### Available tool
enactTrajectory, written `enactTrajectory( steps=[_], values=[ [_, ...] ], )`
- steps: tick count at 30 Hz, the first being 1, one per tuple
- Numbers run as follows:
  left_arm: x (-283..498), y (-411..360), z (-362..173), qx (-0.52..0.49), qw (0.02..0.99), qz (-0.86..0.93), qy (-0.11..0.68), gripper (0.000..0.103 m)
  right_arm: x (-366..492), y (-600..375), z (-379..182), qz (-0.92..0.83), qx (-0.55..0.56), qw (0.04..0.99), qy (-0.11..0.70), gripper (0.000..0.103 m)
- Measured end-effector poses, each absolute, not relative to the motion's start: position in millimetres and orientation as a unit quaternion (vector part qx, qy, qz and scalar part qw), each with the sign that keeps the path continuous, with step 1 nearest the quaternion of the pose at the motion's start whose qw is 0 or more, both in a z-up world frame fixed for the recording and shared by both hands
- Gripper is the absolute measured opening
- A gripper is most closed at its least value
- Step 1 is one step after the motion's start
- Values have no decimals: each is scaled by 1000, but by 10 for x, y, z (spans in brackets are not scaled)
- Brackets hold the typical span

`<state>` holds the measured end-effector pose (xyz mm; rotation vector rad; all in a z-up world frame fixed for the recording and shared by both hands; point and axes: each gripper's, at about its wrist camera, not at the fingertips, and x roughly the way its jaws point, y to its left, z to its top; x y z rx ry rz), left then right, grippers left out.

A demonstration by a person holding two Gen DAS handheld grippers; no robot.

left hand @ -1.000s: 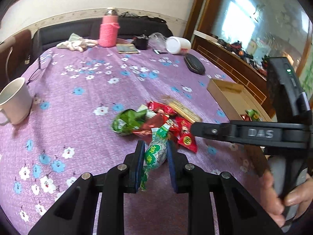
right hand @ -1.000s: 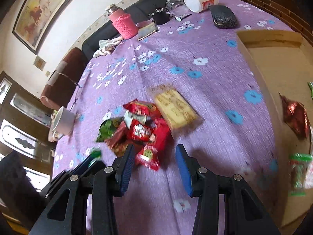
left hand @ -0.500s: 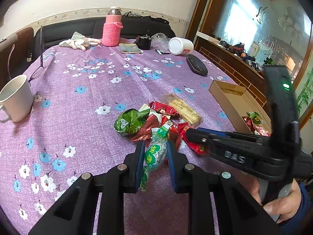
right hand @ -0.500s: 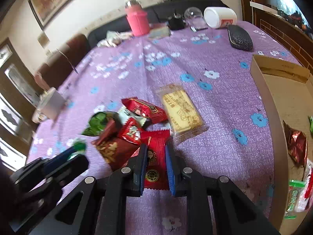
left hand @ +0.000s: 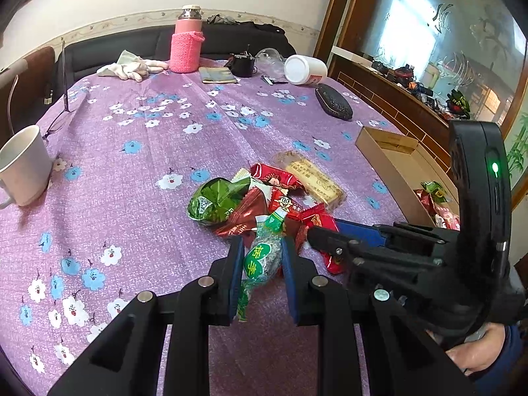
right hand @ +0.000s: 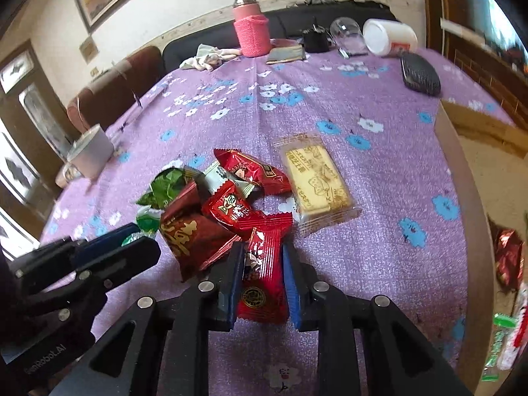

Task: Organize snacks
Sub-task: 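Grasp the red candy wrapper with the right gripper while the left gripper holds the green packet, then carry both snacks over the cardboard tray and release them inside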

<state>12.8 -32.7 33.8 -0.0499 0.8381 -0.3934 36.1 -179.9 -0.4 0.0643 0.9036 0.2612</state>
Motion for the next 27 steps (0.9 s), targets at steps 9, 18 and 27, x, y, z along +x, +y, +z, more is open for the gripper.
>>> enactTrajectory(
  steps=[9, 18, 27],
  values=[
    [148, -309, 330, -32, 895, -188, 404, 22, 302, -1919, 155, 113, 42, 910, 396, 19],
    [143, -315, 329, -30, 895, -190, 402, 22, 267, -1954, 228, 133, 73, 912, 381, 19],
    [156, -329, 304, -29, 893, -191, 407, 22, 262, -1918, 224, 135, 69, 912, 380, 19]
  ],
)
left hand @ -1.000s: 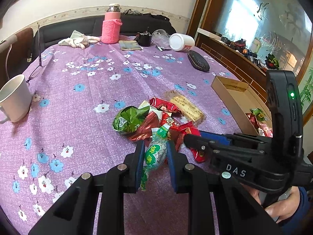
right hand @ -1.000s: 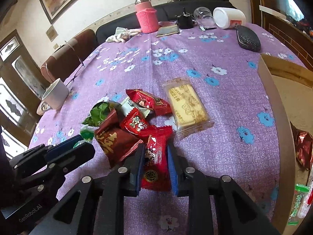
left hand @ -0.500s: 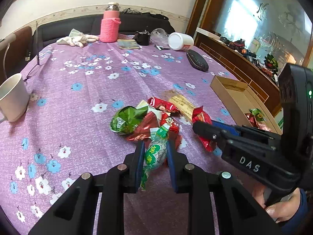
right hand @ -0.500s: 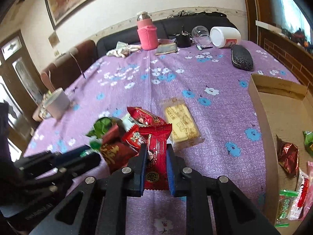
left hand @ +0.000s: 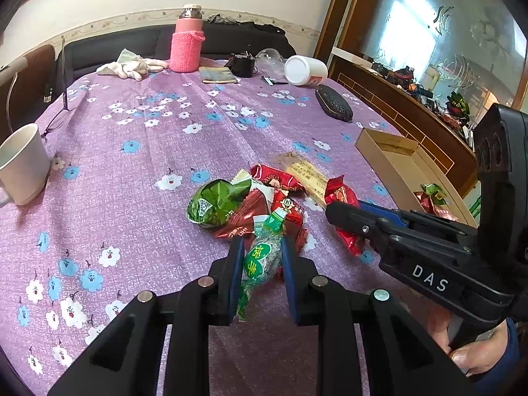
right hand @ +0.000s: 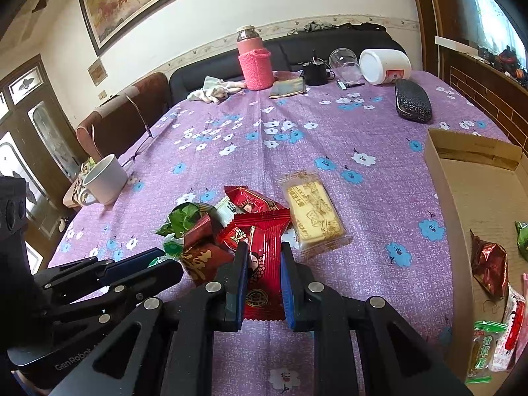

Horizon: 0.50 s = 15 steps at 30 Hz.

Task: Organize snacks
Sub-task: 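Carry both snacks over the cardboard tray and release them inside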

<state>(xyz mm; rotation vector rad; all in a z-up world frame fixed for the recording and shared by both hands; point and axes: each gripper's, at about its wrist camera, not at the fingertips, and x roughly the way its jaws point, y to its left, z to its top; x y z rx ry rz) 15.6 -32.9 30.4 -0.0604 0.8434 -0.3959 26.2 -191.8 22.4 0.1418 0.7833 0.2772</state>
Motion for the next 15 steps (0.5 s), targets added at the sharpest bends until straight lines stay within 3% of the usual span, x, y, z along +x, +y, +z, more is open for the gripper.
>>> enactTrajectory(
  steps=[15],
  values=[
    [152, -330, 326, -31, 894, -193, 404, 22, 266, -1929, 230, 125, 66, 915, 378, 19]
  ],
)
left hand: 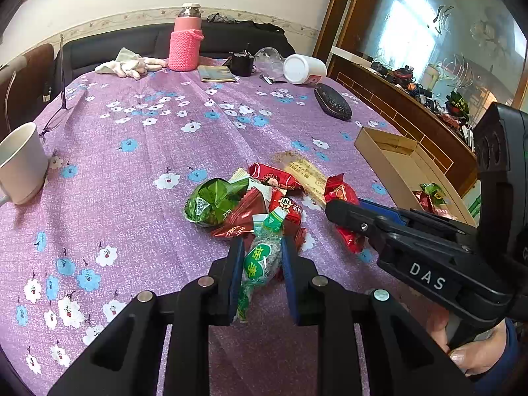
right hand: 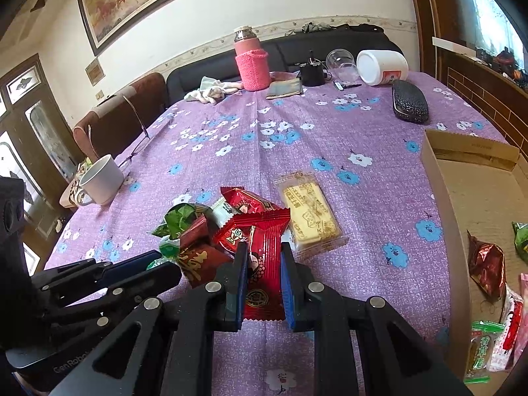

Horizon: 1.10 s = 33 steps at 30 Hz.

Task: Organize snacks
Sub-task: 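Carry both snacks over the cardboard tray and release them inside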

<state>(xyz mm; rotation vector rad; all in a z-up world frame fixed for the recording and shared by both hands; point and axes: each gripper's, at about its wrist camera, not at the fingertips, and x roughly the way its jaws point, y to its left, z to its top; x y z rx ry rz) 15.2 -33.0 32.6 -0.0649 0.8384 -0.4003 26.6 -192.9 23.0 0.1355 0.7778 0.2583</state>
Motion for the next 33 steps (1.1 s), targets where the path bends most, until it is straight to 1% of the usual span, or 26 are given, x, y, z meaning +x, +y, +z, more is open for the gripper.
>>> enactTrajectory(
  steps=[11, 16, 20, 27, 33],
  values=[
    [123, -297, 383, -52, 896, -208, 390, 22, 234, -2011, 282, 104, 70, 925, 358, 19],
    [100, -324, 406, -50, 898, -213, 382, 22, 197, -2135, 341, 97, 98, 924, 356, 19],
    [44, -394, 434, -49, 896, -216, 386, 22, 1, -2285, 447, 101, 122, 927, 341, 19],
    [-69, -826, 573, -46, 881, -258, 393, 22, -277, -2787, 601, 83, 168, 931, 313, 19],
    [-107, -1507, 695, -16, 867, -302, 395, 22, -441, -3426, 664, 40, 216, 933, 286, 19]
  ],
)
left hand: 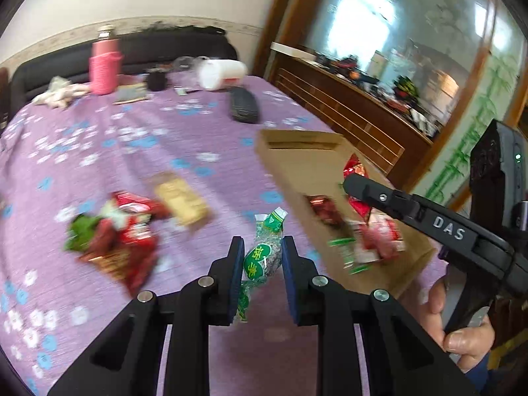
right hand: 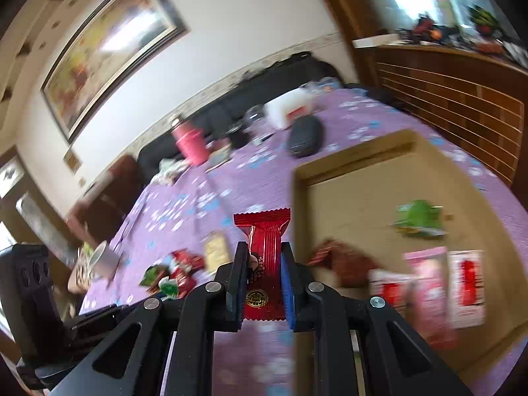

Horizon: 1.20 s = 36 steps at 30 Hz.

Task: Organize snacks
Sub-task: 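Carry both snacks over the cardboard tray and release them inside, then move both grippers back over the snack pile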

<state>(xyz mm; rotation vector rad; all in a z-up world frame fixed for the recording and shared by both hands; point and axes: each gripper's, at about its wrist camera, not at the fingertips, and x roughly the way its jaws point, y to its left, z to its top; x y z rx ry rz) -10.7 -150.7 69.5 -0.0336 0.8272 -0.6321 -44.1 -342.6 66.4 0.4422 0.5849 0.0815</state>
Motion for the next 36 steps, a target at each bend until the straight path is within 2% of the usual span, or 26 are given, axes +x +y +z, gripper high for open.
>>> enactTrajectory(
  steps=[8, 13, 29, 36],
  values=[
    [-216, -2447, 579, 23, 839, -360, 407, 22, -654, -4313, 486, -41, 280, 917, 282, 19],
    [-245, -2777, 413, 48, 826, -373, 419, 22, -645, -4497, 350, -67, 293, 907, 296, 19],
    [-319, -2902, 239, 71, 817, -386, 423, 22, -520, -4527, 169, -84, 291, 899, 316, 21],
    [-369, -2852, 329, 68, 820, -389, 414, 29, -605, -4525, 253, -97, 284, 908, 292, 22]
  ],
)
